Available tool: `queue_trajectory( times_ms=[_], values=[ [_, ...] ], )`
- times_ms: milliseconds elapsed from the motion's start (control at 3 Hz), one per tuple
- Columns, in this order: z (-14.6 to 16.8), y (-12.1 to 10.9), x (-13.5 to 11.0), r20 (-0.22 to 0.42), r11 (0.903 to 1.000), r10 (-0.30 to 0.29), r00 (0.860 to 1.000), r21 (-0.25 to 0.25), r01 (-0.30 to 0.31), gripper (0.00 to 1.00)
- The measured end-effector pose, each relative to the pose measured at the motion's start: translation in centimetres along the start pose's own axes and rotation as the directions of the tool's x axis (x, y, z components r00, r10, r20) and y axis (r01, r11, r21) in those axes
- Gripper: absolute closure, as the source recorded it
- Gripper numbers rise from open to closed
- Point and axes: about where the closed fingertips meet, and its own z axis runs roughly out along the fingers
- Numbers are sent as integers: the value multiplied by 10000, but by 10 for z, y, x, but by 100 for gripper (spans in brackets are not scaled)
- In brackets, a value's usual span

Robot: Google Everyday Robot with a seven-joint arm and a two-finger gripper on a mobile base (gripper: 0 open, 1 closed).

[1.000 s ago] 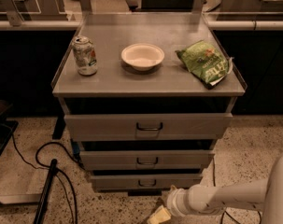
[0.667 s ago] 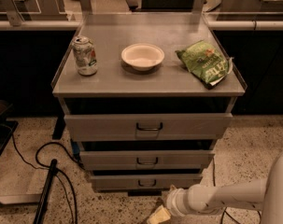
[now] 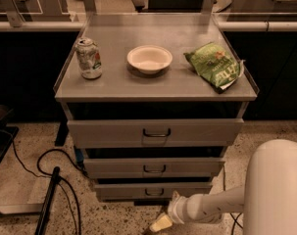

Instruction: Open bottom drawer

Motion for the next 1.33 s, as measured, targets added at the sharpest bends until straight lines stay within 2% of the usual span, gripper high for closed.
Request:
queue_trajectory(
  times_ms=[667,1000,1333],
  values=[
    [30,-36,0,226,9979,-123,9997,634,108,0],
    [48,-74,-10,619,9955,-155,9980,941,97,0],
    [48,-74,-10,619,9955,-156,9980,943,97,0]
  ],
)
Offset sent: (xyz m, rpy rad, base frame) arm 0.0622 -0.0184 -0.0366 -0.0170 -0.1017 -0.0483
